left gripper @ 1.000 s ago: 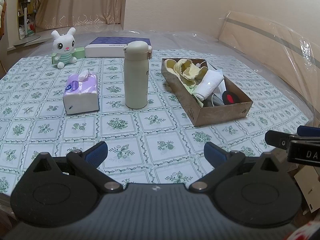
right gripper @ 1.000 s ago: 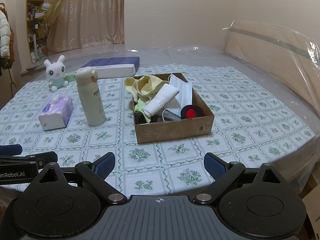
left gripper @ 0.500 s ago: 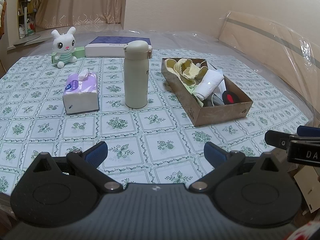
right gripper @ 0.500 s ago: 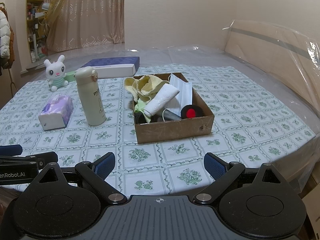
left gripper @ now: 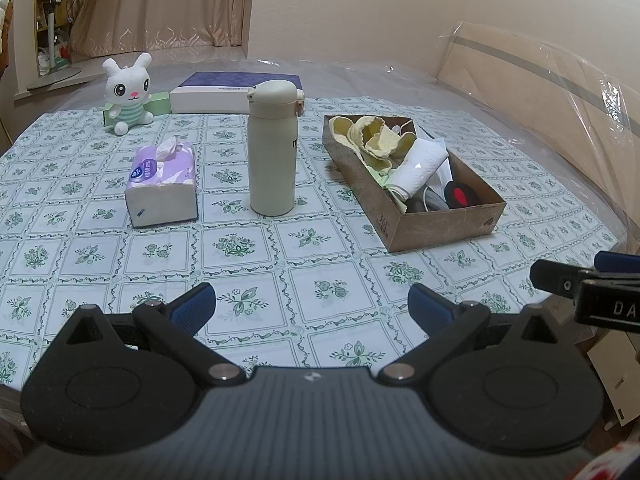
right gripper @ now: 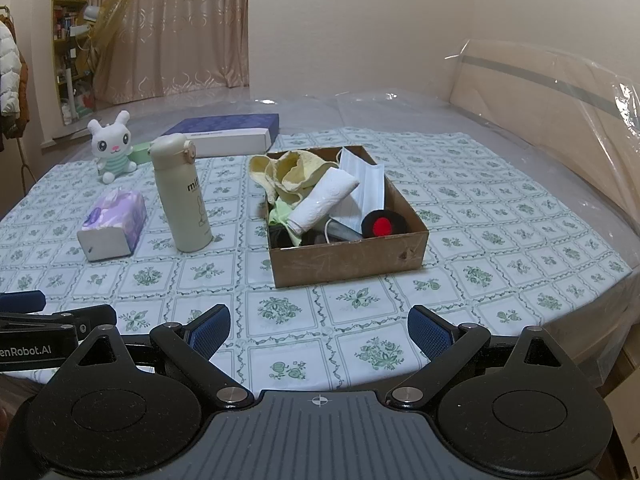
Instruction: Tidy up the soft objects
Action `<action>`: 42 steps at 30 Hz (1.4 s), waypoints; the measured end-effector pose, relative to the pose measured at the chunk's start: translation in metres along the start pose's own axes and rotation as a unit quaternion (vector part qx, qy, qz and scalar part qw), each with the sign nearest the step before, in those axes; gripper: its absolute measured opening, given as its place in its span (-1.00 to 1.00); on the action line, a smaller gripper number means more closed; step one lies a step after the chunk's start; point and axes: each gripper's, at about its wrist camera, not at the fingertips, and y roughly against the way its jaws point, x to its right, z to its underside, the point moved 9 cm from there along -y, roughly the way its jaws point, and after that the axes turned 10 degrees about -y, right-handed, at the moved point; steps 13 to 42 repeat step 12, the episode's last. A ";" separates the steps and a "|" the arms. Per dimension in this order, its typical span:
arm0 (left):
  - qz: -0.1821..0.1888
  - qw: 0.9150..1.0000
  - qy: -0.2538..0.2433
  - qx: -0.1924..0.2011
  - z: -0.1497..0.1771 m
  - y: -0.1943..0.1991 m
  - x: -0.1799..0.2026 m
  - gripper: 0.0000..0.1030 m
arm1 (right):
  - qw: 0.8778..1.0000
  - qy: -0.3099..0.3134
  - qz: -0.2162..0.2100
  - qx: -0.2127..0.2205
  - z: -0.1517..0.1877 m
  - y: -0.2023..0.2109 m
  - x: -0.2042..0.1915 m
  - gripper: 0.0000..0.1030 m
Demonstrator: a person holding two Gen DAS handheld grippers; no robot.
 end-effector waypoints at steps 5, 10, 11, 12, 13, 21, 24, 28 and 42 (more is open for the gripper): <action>0.001 1.000 -0.001 0.001 0.000 0.000 0.000 0.98 | 1.000 0.000 0.000 0.000 0.000 0.000 0.000 0.84; 0.000 1.000 -0.002 0.008 0.000 0.001 0.001 0.98 | 1.000 -0.001 0.000 0.000 0.000 0.000 -0.001 0.84; -0.001 1.000 -0.002 0.009 0.000 0.001 0.000 0.98 | 1.000 -0.001 0.000 0.000 0.000 0.000 -0.001 0.84; -0.001 1.000 -0.001 0.008 0.000 0.001 0.000 0.98 | 1.000 -0.001 0.000 0.000 0.000 0.000 -0.001 0.84; -0.001 1.000 -0.001 0.008 0.000 0.001 0.000 0.98 | 1.000 -0.001 0.000 0.000 0.000 0.000 -0.001 0.84; -0.001 1.000 -0.001 0.008 0.000 0.001 0.000 0.98 | 1.000 -0.001 0.000 0.000 0.000 0.000 -0.001 0.84; -0.001 1.000 -0.001 0.008 0.000 0.001 0.000 0.98 | 1.000 -0.001 0.000 0.000 0.000 0.000 -0.001 0.84; -0.001 1.000 -0.001 0.008 0.000 0.001 0.000 0.98 | 1.000 -0.001 0.000 0.000 0.000 0.000 -0.001 0.84; -0.001 1.000 -0.001 0.008 0.000 0.001 0.000 0.98 | 1.000 -0.001 0.000 0.000 0.000 0.000 -0.001 0.84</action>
